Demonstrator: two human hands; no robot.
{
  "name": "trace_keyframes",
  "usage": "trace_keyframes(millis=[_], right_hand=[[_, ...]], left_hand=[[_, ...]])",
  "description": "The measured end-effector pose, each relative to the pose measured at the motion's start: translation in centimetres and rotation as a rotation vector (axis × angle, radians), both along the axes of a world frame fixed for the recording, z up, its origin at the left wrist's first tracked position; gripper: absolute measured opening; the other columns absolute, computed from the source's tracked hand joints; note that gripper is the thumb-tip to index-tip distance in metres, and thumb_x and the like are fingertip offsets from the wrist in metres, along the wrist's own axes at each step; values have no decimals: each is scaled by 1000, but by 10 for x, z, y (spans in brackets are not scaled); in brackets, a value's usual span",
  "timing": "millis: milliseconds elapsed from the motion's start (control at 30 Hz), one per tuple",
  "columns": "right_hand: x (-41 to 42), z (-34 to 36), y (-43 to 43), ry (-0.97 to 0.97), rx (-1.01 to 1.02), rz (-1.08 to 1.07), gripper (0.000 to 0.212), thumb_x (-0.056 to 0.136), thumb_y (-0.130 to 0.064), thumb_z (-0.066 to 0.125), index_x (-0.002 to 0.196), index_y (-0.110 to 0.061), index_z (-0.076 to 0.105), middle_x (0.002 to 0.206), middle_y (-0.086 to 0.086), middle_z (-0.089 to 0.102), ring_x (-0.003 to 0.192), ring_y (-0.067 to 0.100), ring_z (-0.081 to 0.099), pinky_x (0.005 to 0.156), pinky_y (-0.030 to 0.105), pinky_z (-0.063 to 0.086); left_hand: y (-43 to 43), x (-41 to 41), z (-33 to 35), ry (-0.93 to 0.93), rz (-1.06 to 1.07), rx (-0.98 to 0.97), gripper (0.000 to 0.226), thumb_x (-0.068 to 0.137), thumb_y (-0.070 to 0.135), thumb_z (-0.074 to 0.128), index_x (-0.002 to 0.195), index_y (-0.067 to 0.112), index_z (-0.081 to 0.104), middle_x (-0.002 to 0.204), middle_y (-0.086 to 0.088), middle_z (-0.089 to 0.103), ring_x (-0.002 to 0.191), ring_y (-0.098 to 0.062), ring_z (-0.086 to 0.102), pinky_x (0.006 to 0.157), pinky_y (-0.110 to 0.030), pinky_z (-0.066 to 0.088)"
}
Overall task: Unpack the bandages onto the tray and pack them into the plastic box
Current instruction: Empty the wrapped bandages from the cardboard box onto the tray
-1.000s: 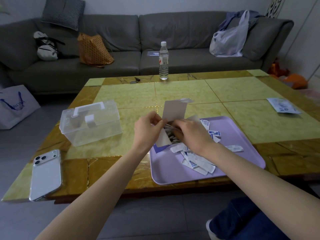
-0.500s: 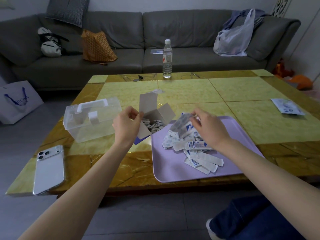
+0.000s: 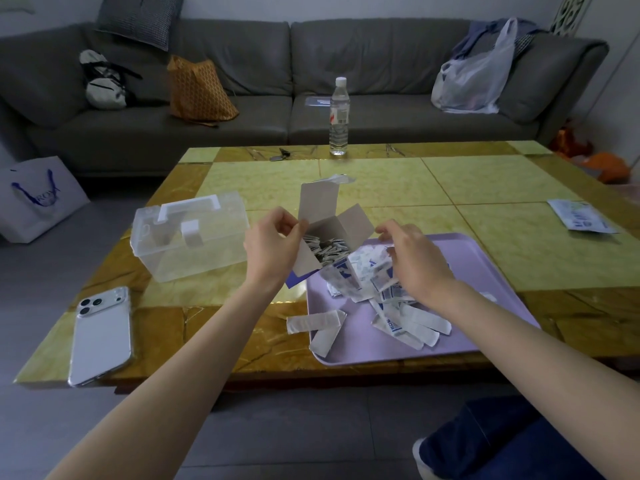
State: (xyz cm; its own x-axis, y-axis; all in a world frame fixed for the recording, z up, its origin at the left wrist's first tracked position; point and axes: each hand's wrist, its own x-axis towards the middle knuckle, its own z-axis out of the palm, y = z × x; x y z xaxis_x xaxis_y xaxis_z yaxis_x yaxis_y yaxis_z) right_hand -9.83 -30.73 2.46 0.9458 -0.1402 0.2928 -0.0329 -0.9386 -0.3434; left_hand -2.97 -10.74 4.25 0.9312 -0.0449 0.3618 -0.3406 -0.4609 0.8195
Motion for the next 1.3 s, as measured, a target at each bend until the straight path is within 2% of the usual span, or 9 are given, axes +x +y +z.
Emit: trace_keyframes(millis=[100,233,367,433,600,800,1000,1167,1300], right_hand=[[0,1,3,-135,-28,21,43,83,14,52,121,-5,51,116,10,59,107,27,53,85,35,45],[-2,9,15,-343,-58,196,24,82,7,60,104,-1,57,97,12,60,90,27,58,79,30,48],[3,10,23,-129,-77,267,25,85,-8,63,109,-5,60,105,11,59,100,26,54,82,32,44],[6,5,24,-50,-105,244,25,86,-5,58,111,-9,59,109,9,61,103,28,54,81,36,45],[7,5,28,-164,-90,215,17,87,-12,60,103,-9,64,96,10,68,92,30,57,72,33,38],[3,11,42,-181,8,245,21,87,-20,61,105,-13,66,95,9,70,92,29,61,67,38,48],[-2,17,35,-170,43,164,11,80,-18,60,91,-16,61,84,4,67,79,25,60,59,27,36],[-4,19,23,-228,126,145,8,89,-23,60,92,-16,60,77,1,70,68,21,66,59,33,52],[-6,29,15,-309,162,129,12,85,-19,66,92,-11,61,77,2,68,68,19,66,60,35,53]], left_hand=[[-6,-1,-1,-2,-19,-1,20,86,22,64,71,13,56,65,12,53,63,-6,49,68,-37,46],[-13,-7,-2,5,-60,2,18,87,21,64,73,12,56,66,11,54,63,-3,49,61,-29,43],[-19,-13,-4,10,-111,-2,17,85,19,66,71,14,57,64,12,54,62,-1,49,58,-17,37],[-22,-17,-4,20,-142,5,17,85,20,66,71,15,57,64,12,54,63,-2,50,58,-16,36],[-26,-22,1,13,-169,21,17,85,17,66,71,14,57,63,13,54,62,-1,51,56,-9,36],[-28,-24,5,20,-195,7,17,85,16,65,70,15,57,64,12,55,62,0,51,56,-9,37],[-19,-16,3,-1,-159,16,17,85,15,65,72,11,56,64,8,54,61,-3,48,56,-13,35],[-17,-10,1,13,-133,40,16,86,14,63,72,12,56,65,8,54,63,-5,48,55,-14,35],[-23,-8,0,20,-143,68,16,86,15,63,73,12,55,65,10,52,63,-6,48,57,-20,35]])
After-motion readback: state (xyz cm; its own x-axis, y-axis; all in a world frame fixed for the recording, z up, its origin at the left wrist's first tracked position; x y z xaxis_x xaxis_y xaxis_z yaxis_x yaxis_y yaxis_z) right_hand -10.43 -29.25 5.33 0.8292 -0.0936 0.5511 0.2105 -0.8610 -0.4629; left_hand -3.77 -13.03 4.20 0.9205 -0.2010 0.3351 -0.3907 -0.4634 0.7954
